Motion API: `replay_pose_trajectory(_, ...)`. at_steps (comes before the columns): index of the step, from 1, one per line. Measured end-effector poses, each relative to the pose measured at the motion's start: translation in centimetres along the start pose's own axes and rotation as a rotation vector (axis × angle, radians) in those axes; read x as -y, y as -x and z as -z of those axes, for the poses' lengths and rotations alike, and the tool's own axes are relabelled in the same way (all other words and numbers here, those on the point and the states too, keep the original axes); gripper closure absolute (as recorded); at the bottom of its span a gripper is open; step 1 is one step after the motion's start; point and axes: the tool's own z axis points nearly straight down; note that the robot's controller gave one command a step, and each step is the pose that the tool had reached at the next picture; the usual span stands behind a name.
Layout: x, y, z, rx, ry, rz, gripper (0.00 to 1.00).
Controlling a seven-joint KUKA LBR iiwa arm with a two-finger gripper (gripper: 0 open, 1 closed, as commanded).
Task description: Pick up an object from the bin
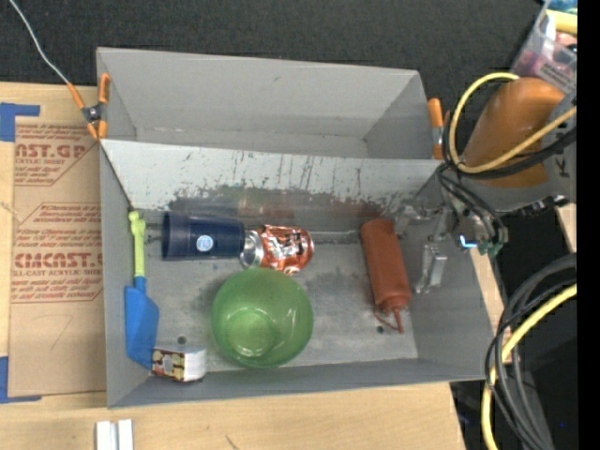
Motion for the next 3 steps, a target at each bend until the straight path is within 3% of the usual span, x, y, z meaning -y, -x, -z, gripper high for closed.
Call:
replay_pose_trajectory(1, -0.1, 0.2, 0.5, 0.007, -0.001, 0.002, 0.00)
replay_pose_trajectory(2, -6.1, -3.0, -6.6, 0.003, 0.000, 0.140, 0.00)
replay_pose_trajectory(3, -6.5, -3.2, -7.7, 0.005, -0.001, 0.304, 0.00)
